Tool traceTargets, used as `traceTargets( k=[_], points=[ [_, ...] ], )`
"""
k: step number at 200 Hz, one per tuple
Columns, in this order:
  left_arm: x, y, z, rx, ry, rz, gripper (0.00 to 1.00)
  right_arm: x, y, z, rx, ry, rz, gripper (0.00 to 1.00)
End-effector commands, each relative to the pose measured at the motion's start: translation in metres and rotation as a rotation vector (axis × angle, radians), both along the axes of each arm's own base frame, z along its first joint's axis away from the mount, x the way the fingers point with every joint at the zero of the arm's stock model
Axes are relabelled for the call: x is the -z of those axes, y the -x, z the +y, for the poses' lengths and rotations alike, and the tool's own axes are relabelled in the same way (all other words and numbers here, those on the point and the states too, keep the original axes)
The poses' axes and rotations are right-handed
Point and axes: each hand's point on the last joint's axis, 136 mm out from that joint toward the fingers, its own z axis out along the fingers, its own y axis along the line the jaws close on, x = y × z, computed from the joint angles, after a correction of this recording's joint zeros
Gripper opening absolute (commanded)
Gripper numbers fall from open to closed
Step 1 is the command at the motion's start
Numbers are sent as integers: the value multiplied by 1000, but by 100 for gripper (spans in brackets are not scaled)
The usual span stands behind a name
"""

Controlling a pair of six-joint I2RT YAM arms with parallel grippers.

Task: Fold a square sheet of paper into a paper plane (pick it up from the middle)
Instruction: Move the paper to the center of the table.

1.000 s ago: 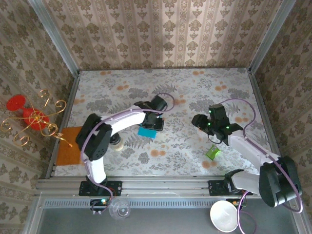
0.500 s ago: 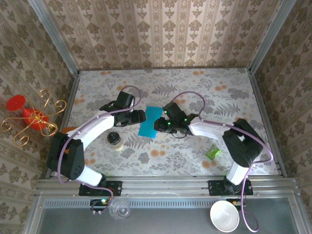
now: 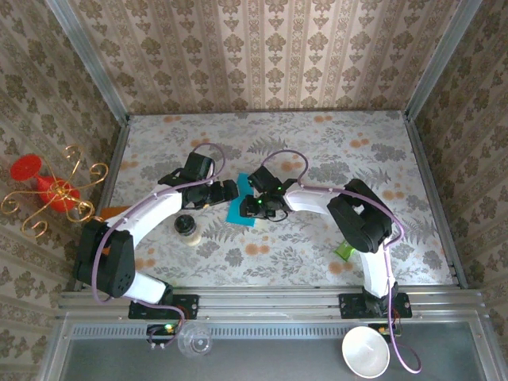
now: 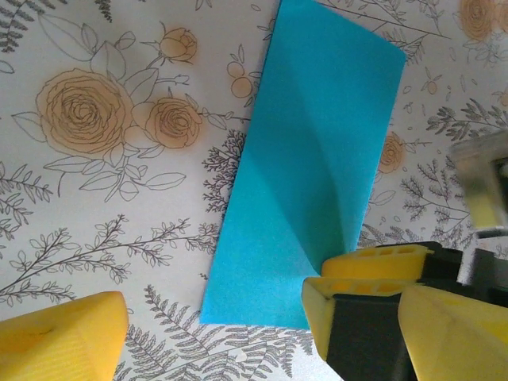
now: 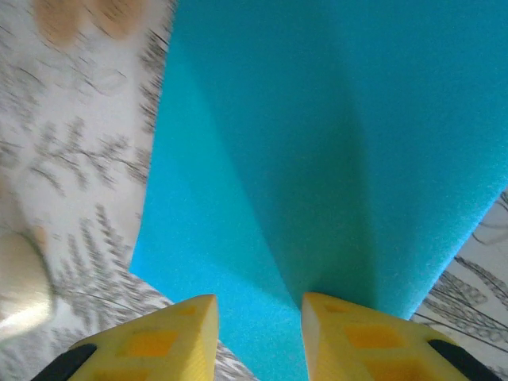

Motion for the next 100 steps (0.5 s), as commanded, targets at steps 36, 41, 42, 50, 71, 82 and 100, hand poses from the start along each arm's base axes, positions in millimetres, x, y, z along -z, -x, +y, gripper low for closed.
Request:
traceTargets(
  k=[36, 41, 42, 50, 71, 82, 100],
  points=[
    [-6, 0, -11, 39, 172, -23, 100, 31, 63, -70, -200, 167, 114, 35],
    [-6, 1, -12, 45, 177, -25, 100, 29, 66, -74, -208, 157, 113, 35],
    [-6, 1, -12, 46, 177, -24, 100, 29, 67, -75, -208, 156, 112, 35],
    [-6, 3, -14, 55, 183, -23, 100, 22, 68, -79, -211, 133, 97, 35],
    [-5, 10, -23, 90, 172, -10, 100, -10, 58, -75, -122, 31, 27, 38],
    [-3, 20, -36, 137, 154, 1, 100, -29, 48, -70, -44, -35, -18, 38],
    [3, 32, -50, 174, 137, 35, 100, -45, 34, -74, 111, -93, -68, 40]
  ],
)
